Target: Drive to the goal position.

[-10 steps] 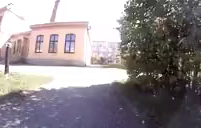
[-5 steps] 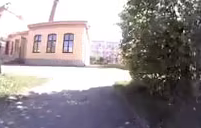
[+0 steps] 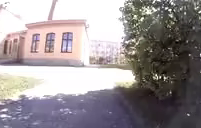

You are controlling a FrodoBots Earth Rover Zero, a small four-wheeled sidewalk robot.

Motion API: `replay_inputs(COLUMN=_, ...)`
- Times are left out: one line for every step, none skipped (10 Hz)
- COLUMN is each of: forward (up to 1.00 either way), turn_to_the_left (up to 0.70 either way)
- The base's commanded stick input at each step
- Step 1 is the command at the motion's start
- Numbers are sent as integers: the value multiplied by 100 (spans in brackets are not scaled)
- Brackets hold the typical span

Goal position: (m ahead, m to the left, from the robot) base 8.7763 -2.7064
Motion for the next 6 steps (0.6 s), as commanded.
replay_inputs(forward=70, turn_to_the_left=34)
replay_inputs(forward=70, turn_to_the_left=28)
replay_inputs(forward=70, turn_to_the_left=12)
replay_inputs(forward=70, turn_to_the_left=0)
replay_inputs(forward=70, turn_to_the_left=0)
replay_inputs(forward=70, turn_to_the_left=0)
